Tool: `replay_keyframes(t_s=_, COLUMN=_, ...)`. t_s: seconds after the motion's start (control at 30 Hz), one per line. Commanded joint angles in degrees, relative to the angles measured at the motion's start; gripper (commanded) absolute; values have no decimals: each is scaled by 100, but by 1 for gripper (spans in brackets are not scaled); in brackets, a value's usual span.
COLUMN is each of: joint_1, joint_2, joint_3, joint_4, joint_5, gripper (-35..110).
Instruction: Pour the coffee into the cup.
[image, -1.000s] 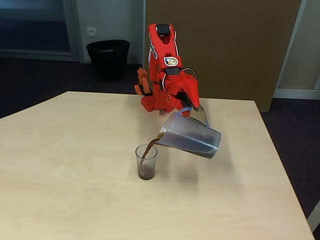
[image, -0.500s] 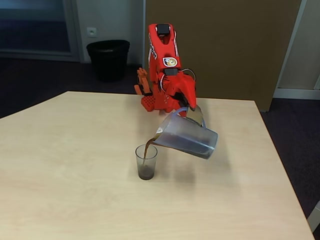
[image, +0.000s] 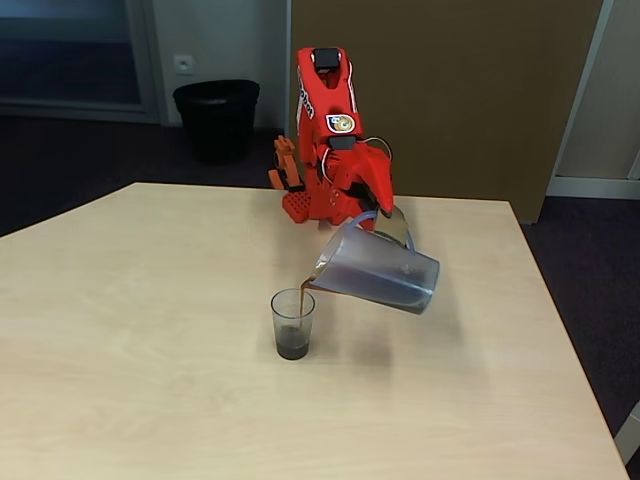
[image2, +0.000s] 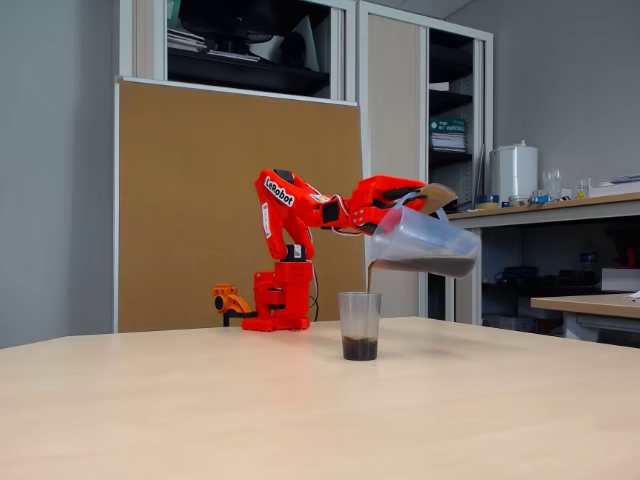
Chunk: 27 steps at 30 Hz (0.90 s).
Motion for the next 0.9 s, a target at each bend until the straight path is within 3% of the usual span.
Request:
replay_keyframes(t_s=0.0, joint_1=0, joint_2=158, joint_3=-105, joint_4=-185, joint_5=123, gripper=0)
replay_keyframes(t_s=0.87, joint_1=18, joint_2=123, joint_3=-88, joint_4=-281, joint_5=536, gripper=0)
